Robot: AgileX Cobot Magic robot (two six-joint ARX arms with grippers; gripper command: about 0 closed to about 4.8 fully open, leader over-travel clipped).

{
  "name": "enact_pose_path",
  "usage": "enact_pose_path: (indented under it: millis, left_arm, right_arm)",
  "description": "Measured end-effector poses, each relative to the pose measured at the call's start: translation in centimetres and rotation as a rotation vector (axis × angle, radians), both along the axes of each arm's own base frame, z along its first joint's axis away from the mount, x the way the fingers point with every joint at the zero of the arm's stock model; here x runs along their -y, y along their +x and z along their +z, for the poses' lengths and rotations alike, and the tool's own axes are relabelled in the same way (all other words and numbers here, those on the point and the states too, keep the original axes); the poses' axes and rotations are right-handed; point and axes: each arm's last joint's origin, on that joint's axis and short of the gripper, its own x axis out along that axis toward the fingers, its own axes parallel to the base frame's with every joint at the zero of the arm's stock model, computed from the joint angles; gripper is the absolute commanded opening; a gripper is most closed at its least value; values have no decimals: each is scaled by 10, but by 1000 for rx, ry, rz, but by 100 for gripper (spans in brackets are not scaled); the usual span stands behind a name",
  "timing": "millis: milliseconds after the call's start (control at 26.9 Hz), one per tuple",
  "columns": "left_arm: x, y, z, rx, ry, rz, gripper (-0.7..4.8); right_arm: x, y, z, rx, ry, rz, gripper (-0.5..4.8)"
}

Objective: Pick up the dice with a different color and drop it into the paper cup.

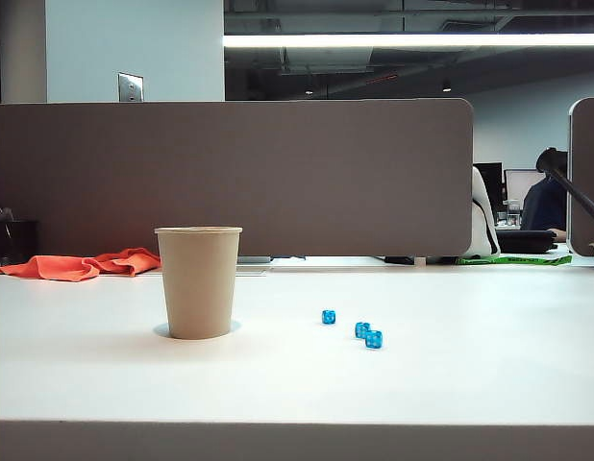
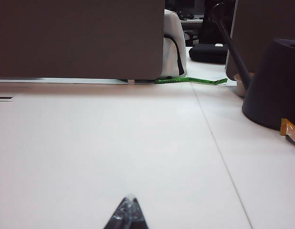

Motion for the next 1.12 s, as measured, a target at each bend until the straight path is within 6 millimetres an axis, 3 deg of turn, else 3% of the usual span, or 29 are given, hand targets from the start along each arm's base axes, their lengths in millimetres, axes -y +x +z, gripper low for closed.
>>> enact_pose_path:
  millis: [149,372,521,669,892,1116]
  left_arm:
    - [-9,2,-1,-1,17,161,-6]
    - [-24,4,0,-1,-31,245,-6]
    - [-26,5,1,25,-72,242,-6]
    - [-26,9,-21,-54,-116,244,-6]
    - [-26,9,-13,38,-123,238,-6]
    - [-20,11,-18,30,-121,176,-6]
  right_arm:
    - [0,0,0,0,17,1,-1]
    - [0,0,0,-1,18,4,-1]
    - [0,0,0,-1,18,4,-1]
    - [0,0,0,-1,18,4,-1]
    - [0,0,0,-1,8,4,-1]
    - [-1,0,1,13,-32,44,-1]
